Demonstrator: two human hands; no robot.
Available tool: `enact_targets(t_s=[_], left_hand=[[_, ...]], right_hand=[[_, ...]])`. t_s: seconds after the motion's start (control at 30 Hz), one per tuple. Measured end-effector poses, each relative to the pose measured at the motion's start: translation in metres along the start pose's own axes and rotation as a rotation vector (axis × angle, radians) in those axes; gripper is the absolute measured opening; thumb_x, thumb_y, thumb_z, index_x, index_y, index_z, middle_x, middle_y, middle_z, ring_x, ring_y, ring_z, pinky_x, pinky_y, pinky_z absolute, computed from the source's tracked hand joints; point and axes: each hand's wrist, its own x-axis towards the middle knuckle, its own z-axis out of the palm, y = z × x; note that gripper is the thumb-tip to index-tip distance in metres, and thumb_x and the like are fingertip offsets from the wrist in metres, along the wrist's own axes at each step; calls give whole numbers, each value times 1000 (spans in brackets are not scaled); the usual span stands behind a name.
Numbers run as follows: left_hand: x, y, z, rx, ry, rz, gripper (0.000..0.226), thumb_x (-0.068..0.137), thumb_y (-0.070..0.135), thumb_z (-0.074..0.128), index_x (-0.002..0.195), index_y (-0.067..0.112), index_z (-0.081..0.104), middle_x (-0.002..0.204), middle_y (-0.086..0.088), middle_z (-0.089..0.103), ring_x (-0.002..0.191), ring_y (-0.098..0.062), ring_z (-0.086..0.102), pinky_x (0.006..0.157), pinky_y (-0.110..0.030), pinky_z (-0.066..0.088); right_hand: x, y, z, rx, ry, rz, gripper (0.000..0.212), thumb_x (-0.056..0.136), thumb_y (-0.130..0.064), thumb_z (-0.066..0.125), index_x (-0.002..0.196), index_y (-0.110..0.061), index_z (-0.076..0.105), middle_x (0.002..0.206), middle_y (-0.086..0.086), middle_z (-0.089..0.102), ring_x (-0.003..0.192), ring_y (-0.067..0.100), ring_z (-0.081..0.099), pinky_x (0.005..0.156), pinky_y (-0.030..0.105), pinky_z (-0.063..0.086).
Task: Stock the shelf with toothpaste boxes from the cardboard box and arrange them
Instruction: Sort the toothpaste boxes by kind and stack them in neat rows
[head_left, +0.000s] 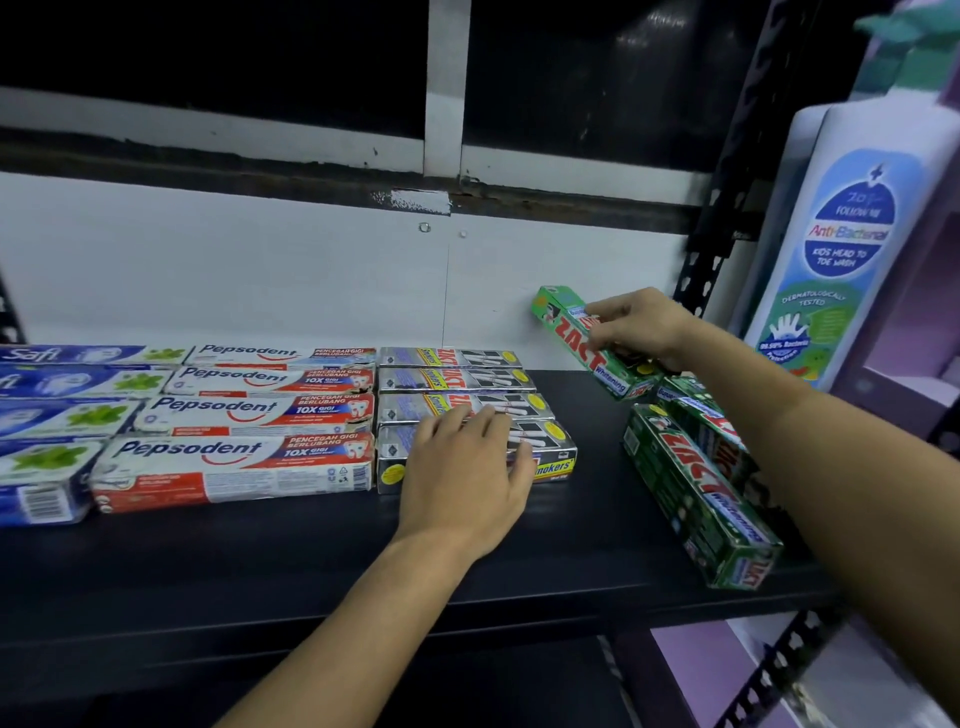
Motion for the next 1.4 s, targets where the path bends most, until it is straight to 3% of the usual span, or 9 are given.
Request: enact_targets(t_s=[0.17,0.27,0.43,0.57,0.7,0.8,0.97,1.4], left_hand=[[0,1,0,13,-16,-5,52,100,51,26,136,26,52,140,10,54,133,-16,42,114,-38,27],[0,2,-1,20,-19,-11,51,100,52,26,136,26,52,139,11,55,132,-15,43,113,-37,28],[-1,2,-2,11,-8,-18,49,100,51,29,133,27,54,134,11,57,128,-13,46,111,-36,28],[0,2,-2,11,-9,-18,49,100,52,28,134,27,54,134,11,57,127,-13,46,111,-35,27],[-1,2,-1,15,3,-18,48,99,52,29,130,27,56,129,11,60,122,-13,49,108,-36,30],[0,2,-1,21,0,-17,51,98,53,25,129,26,56,127,10,61,120,-14,51,107,-36,32],[-1,2,-2,37,-7,-10,54,98,53,23,132,25,54,132,9,59,126,-14,48,109,-36,29],[-2,2,-1,33,-6,-15,58,95,54,23,133,25,55,135,8,58,129,-15,47,111,-37,29]], right_hand=[[7,1,-16,-155,-150,-85,73,71,4,70,139,-17,54,126,2,65,104,20,66,88,34,56],[13,2,-10,-341,-209,-125,80,71,4,69,144,-18,47,135,3,60,111,19,61,94,37,53],[20,7,5,-542,-217,-175,73,74,0,67,141,-23,53,126,-1,65,97,15,59,75,23,44],[25,20,13,-604,-213,-192,66,77,3,65,133,-30,60,122,-1,67,96,14,58,78,25,44],[27,30,22,-644,-132,-242,56,82,1,64,130,-27,63,132,-2,63,116,17,56,85,22,39],[27,33,26,-730,-122,-256,49,87,-10,65,132,-32,62,134,3,62,112,25,56,78,26,38],[29,39,28,-778,-123,-241,47,95,-24,60,140,-35,51,136,7,59,114,30,54,80,29,37],[38,54,32,-708,-93,-236,45,96,-26,60,139,-34,52,140,7,56,121,32,51,93,35,41]])
